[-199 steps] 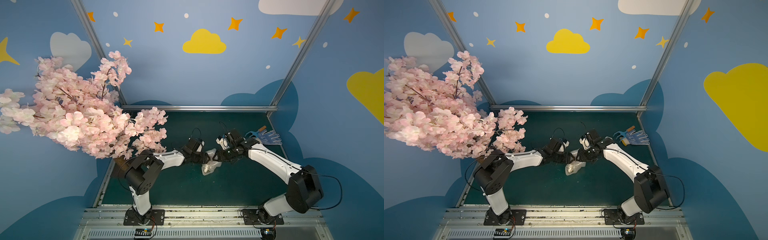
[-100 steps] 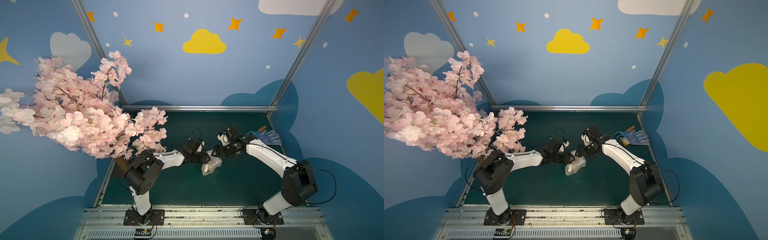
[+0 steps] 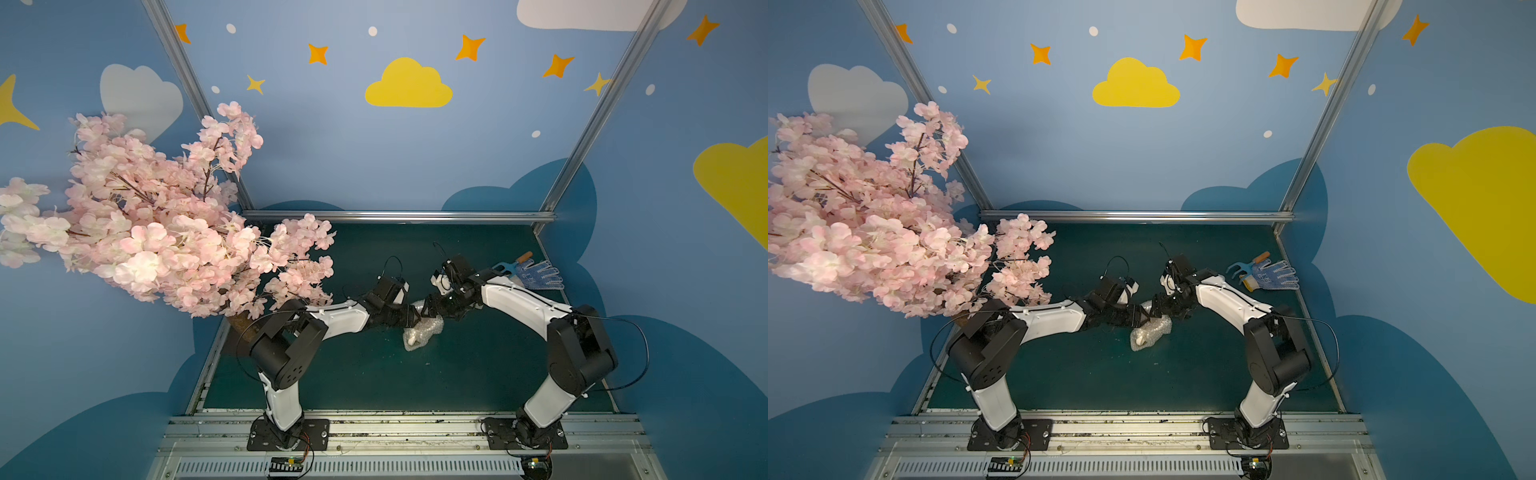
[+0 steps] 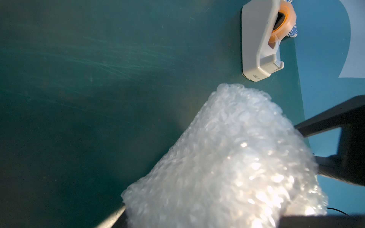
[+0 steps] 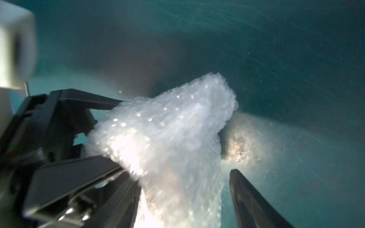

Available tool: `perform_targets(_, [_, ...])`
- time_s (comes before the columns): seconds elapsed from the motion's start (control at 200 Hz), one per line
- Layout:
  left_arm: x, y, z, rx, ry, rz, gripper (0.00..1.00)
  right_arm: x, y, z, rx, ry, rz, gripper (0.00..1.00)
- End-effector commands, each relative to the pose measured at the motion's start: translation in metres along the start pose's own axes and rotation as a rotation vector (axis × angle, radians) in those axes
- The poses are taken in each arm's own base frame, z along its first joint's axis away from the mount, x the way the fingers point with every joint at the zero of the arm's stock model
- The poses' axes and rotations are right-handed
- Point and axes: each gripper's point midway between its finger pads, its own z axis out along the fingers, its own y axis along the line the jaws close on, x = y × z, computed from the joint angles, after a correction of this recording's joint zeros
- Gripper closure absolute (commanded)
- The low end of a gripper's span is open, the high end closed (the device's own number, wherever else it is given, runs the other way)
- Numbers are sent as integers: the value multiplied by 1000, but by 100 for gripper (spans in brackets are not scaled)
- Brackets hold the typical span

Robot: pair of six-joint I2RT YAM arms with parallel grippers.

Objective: Wrap mugs in bubble wrap
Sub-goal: Stick the tape on the bubble wrap.

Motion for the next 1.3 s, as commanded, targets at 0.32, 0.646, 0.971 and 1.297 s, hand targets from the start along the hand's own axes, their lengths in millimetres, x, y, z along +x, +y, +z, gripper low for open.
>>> perform_targets(0.32, [30,16,11,-55,108,-4,41,17,-33,29,44,71,68,44])
perform_targets(0.646, [31,17,11,-59,110,-6,41,16,-21,21,-22,49,57,41])
perform_targets(0.971, [32,18,12,-61,112,-9,41,11,7,-10,-136,-18,-3,26])
perform_targets(1.297, [33,20,12,-67,113,-9,41,39,-28,16,-18,58,60,39])
